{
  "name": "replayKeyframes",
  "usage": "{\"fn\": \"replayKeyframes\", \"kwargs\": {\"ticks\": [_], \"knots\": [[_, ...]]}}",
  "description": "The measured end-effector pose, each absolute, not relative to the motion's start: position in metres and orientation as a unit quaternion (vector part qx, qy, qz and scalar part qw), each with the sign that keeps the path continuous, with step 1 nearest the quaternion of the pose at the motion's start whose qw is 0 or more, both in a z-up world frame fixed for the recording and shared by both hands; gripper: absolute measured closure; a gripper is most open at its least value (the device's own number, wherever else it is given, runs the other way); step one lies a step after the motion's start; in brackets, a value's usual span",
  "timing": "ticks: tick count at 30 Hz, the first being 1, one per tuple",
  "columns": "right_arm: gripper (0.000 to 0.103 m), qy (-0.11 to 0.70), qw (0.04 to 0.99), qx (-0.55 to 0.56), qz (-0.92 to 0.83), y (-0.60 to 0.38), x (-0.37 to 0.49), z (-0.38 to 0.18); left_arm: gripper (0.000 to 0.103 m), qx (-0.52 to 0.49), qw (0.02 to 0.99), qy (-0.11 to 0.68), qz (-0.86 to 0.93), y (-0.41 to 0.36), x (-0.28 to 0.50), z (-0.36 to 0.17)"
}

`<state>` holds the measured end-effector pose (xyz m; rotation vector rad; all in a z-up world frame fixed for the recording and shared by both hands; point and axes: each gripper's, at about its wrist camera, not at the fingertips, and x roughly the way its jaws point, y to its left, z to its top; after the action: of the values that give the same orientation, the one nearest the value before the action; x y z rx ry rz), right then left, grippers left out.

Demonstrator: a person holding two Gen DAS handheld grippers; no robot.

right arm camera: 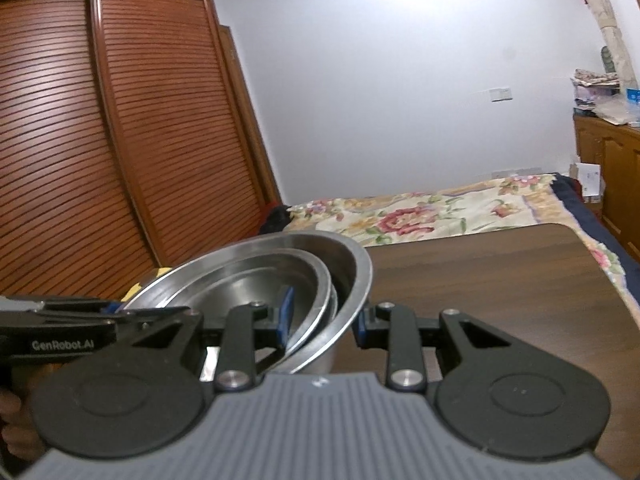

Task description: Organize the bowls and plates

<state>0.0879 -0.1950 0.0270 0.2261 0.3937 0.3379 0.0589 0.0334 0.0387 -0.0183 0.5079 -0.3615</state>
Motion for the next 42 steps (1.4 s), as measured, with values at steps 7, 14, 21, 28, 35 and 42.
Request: {"fn": "replayKeyframes", "kwargs": {"ticks": [7,14,21,28,35,42], "knots": [[0.071,0.204,0.956,0.099,0.188,-0.168,0.095,0.023,0.064,-0.02,0.955,0.255,-0.151,0.062,0.063,0.029],[0.071,0.214,0.951,0.083,0.206,-0.148,0.1,0.018,0.065,-0.027,0.955,0.263,-0.133,0.081,0.068,0.018],[0.071,0.229,0.947,0.067,0.215,-0.13,0.105,0.009,0.064,-0.038,0.952,0.281,-0.118,0.092,0.072,0.003],[0.071,0.245,0.944,0.05,0.214,-0.122,0.106,0.0,0.064,-0.046,0.947,0.297,-0.113,0.093,0.075,-0.011],[0.071,0.258,0.94,0.049,0.218,-0.116,0.108,-0.01,0.064,-0.045,0.946,0.304,-0.104,0.096,0.077,-0.019],[0.071,0.264,0.938,0.043,0.219,-0.112,0.113,-0.013,0.064,-0.045,0.945,0.308,-0.102,0.097,0.08,-0.024]]}}
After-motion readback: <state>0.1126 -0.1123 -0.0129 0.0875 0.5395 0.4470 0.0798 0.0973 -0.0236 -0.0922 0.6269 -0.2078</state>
